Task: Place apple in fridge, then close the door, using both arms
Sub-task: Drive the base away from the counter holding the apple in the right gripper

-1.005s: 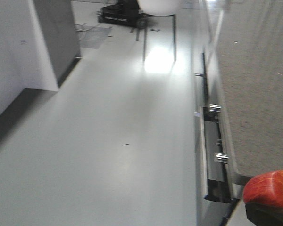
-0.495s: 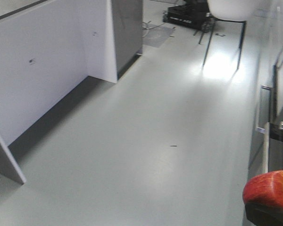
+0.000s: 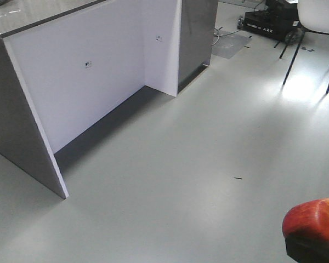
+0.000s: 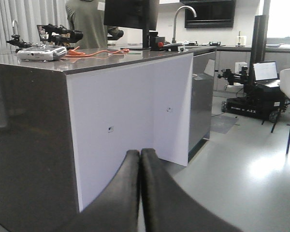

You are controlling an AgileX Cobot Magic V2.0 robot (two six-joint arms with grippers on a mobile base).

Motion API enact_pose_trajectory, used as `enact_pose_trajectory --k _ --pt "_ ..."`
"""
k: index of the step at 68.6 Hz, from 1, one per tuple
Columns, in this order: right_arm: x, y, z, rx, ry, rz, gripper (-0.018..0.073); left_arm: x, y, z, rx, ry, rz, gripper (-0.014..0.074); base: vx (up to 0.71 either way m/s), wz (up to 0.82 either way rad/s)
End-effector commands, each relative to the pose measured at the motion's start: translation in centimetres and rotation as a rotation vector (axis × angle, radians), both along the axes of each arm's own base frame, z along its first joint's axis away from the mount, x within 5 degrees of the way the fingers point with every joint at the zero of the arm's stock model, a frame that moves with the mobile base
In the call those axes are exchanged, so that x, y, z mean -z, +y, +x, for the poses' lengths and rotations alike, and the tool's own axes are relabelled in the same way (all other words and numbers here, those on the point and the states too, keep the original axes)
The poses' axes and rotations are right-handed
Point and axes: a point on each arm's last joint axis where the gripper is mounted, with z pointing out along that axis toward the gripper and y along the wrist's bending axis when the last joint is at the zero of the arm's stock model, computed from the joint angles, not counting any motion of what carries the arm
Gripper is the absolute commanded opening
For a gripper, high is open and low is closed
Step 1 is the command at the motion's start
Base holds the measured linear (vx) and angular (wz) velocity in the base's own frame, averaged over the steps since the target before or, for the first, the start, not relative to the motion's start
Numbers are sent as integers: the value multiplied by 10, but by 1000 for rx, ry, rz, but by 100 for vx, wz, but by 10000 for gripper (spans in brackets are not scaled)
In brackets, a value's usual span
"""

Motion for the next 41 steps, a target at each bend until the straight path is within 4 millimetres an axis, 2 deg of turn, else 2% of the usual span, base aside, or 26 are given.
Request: enact_pose_trajectory --k 1,41 --pt "-13 1 3 11 -80 45 174 -3 0 -1 -2 -76 -20 -6 2 25" --pt "-13 1 3 11 -80 45 174 -3 0 -1 -2 -76 -20 -6 3 39"
